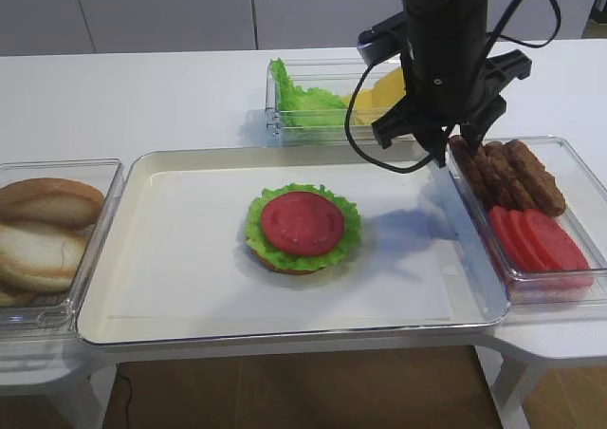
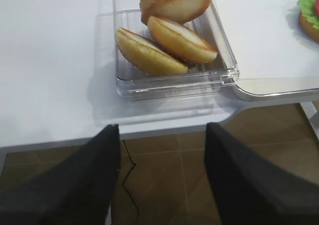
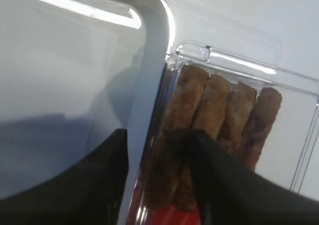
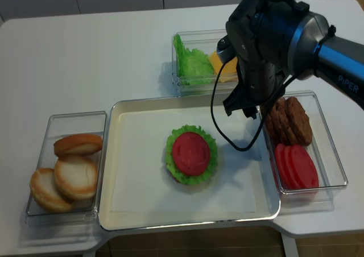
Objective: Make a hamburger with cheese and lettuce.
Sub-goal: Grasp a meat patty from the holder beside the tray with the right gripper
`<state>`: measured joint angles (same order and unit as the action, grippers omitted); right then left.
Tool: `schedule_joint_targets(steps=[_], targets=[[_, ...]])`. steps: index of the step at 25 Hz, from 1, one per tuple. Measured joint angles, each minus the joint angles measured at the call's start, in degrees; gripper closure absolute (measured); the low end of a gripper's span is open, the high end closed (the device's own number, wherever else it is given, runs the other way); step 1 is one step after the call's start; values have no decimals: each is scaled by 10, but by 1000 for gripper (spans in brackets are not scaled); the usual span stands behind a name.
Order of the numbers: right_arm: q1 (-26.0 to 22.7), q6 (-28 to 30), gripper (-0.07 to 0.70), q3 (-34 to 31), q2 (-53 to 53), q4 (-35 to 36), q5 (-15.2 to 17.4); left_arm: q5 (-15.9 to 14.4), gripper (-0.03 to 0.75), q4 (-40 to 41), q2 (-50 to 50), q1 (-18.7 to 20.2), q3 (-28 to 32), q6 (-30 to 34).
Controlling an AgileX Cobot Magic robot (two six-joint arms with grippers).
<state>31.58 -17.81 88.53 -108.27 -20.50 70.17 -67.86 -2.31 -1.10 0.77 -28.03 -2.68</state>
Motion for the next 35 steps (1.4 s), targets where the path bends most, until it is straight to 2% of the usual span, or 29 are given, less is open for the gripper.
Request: schedule_joint_targets(steps=[14, 30, 35], targets=[[0, 1, 534, 0, -3, -9, 2, 0, 310, 0, 0, 0, 0, 0], [0, -9, 538, 1, 2, -6, 2, 0, 310, 0, 0, 0, 0, 0], [0, -10, 568, 1, 21, -4, 4, 0, 310, 0, 0, 0, 0, 0]])
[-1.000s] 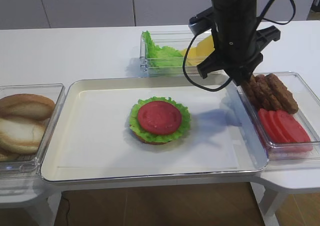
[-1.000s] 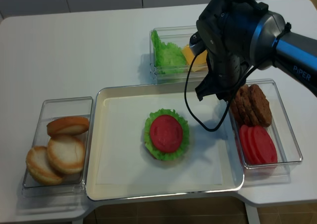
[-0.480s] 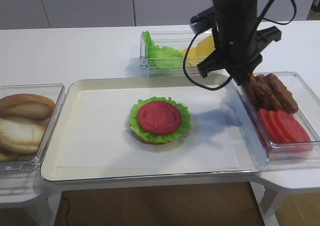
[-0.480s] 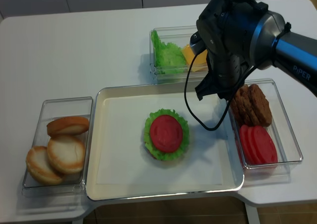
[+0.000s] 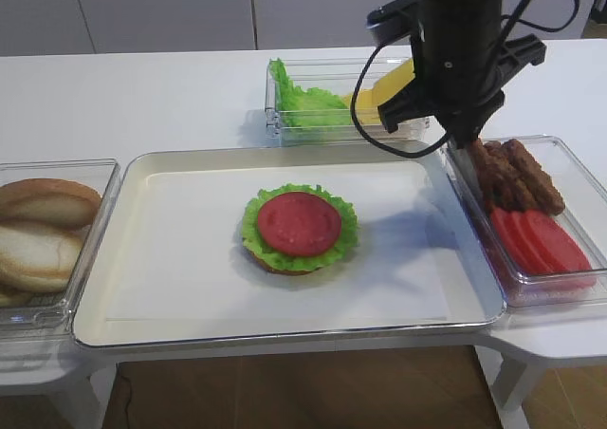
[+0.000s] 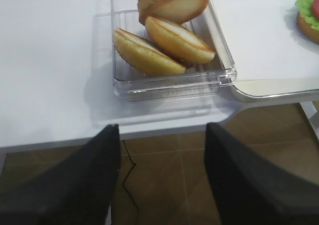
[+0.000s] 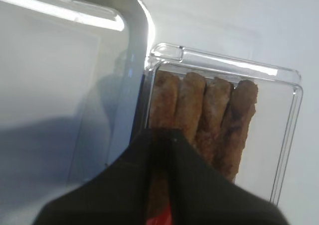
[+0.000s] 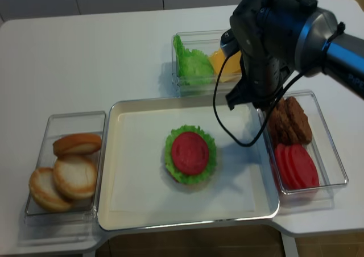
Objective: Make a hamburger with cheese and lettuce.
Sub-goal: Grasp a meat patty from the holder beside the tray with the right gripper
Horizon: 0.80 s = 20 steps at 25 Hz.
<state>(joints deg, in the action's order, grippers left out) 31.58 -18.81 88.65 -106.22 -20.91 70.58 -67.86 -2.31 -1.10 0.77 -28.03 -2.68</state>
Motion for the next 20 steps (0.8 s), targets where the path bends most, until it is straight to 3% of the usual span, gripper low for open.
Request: schedule_joint_targets(steps=[20], targets=[[0, -13, 568, 0, 27, 5, 2, 0, 310, 0, 0, 0, 0, 0]])
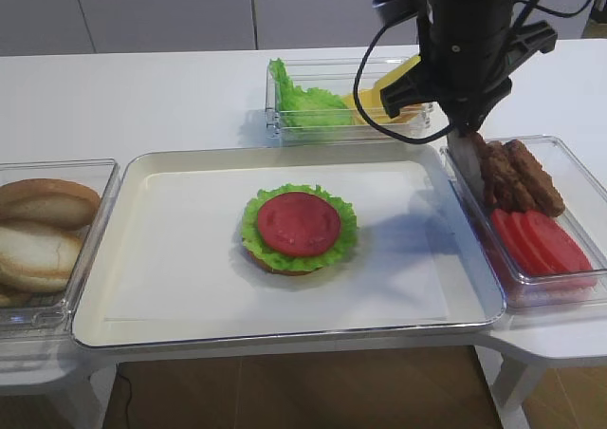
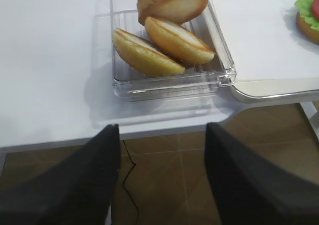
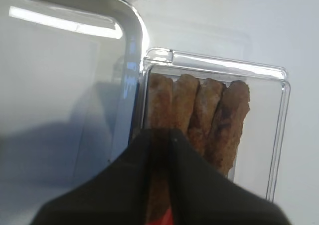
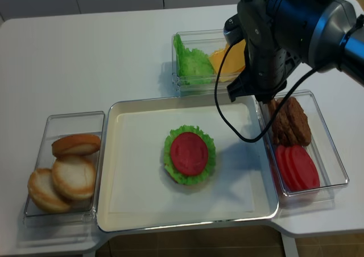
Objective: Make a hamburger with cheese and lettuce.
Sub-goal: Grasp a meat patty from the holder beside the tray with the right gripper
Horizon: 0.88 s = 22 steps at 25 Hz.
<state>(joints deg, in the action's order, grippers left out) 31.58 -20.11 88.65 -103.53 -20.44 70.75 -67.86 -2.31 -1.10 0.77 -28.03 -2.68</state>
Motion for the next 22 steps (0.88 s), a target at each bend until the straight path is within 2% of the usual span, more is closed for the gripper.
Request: schedule_joint_targets(steps=[6, 16, 19, 22], targets=[[0, -3, 492, 0, 0, 5, -1, 0, 310, 0, 0, 0, 0, 0], [0, 2, 465, 0, 0, 15, -2, 0, 310, 0, 0, 0, 0, 0], [0, 16, 388, 0, 0, 29, -2, 0, 310, 0, 0, 0, 0, 0], [0, 22, 258, 0, 0, 37, -2, 0, 310, 0, 0, 0, 0, 0]])
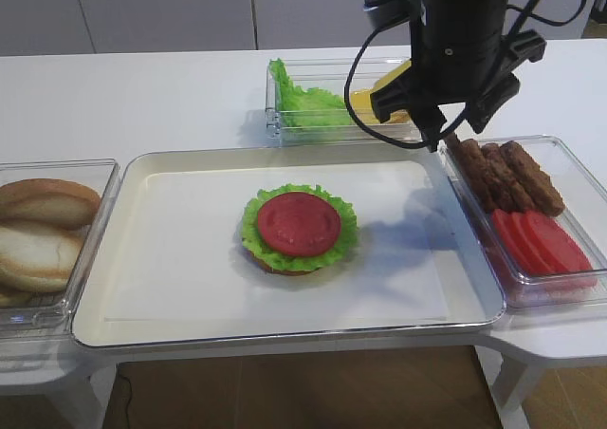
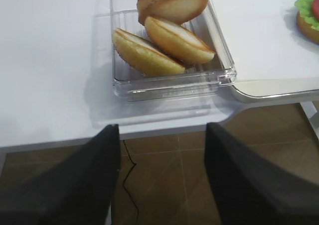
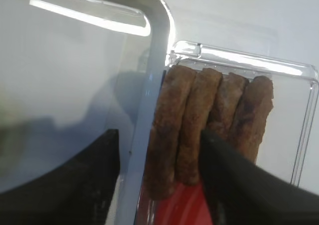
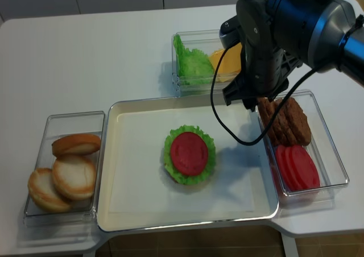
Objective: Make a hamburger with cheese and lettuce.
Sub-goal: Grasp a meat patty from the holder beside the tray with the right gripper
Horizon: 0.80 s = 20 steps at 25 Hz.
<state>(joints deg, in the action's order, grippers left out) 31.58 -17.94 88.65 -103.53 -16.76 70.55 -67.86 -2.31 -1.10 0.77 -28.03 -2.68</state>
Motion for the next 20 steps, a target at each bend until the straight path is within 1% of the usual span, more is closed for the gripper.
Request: schedule_joint_targets(steps=[2, 5, 9, 15, 20], targets=[[0, 0, 216, 0, 0, 0, 0, 0, 310, 0, 0, 0, 0, 0], [0, -5, 216, 0, 0, -2, 0, 0, 310, 0, 0, 0, 0, 0], [0, -6, 265, 0, -9, -14, 0, 0, 310, 0, 0, 0, 0, 0], [0, -6, 307, 0, -34, -6, -1, 0, 310, 0, 0, 0, 0, 0], [0, -8, 423, 0, -37, -9, -1, 0, 310, 0, 0, 0, 0, 0]])
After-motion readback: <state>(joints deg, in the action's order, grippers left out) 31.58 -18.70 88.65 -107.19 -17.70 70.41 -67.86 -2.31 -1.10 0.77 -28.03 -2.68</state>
